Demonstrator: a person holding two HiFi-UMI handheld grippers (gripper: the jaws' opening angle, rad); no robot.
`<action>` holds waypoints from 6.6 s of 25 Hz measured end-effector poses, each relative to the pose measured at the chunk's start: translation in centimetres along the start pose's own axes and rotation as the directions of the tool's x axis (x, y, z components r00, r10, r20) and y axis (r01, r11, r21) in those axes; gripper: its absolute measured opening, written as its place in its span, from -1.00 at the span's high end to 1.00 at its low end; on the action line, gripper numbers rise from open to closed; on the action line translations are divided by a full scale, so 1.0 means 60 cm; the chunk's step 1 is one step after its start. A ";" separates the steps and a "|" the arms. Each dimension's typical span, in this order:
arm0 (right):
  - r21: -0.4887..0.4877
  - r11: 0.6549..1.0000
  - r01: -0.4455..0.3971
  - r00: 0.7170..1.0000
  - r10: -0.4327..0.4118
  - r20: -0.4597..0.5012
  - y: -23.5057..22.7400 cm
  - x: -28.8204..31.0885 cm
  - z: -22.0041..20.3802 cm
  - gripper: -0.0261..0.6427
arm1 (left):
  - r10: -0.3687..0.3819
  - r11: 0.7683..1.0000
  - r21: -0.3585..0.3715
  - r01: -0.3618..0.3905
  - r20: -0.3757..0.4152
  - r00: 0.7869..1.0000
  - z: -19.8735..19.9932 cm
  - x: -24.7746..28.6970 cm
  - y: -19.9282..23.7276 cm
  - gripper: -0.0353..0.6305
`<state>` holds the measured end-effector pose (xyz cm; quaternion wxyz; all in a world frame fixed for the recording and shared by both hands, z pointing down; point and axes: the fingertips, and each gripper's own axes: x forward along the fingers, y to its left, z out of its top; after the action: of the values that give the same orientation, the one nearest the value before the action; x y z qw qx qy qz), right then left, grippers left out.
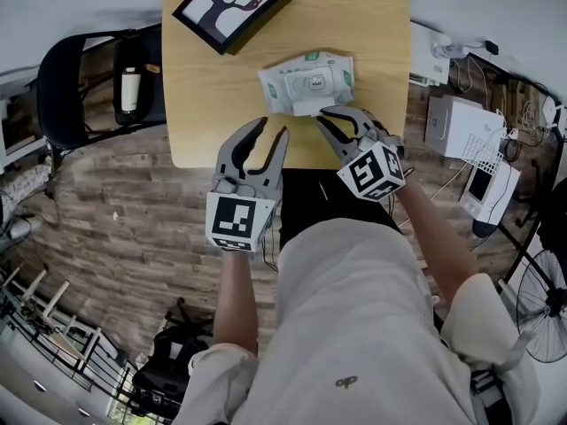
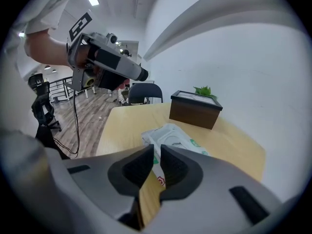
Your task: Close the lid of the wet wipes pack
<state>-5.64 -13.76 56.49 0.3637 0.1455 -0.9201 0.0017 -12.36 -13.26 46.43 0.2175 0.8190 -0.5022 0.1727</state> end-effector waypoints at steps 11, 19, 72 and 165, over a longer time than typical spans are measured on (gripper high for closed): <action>0.016 0.999 0.036 0.999 -0.035 -0.025 -0.039 0.011 0.026 0.85 | -0.055 0.998 0.043 0.055 -0.009 0.998 0.027 -0.001 0.028 0.53; 0.016 0.998 0.063 0.996 -0.062 -0.057 -0.066 0.026 0.032 0.87 | -0.100 0.993 0.062 0.101 -0.026 0.995 0.032 0.004 0.043 0.53; -0.029 0.999 0.023 0.972 -0.029 -0.233 -0.117 0.140 0.005 0.93 | -0.179 0.978 0.091 0.188 -0.100 0.979 0.019 0.045 0.096 0.53; 0.356 0.912 0.205 0.871 -0.336 0.358 0.220 -0.529 0.100 0.93 | -0.007 0.997 0.082 -0.015 0.260 0.966 0.020 -0.326 -0.364 0.87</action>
<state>8.79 6.70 32.19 0.1313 0.3261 -0.9341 0.0622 -1.24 9.48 31.59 0.1152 0.8417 -0.5205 0.0851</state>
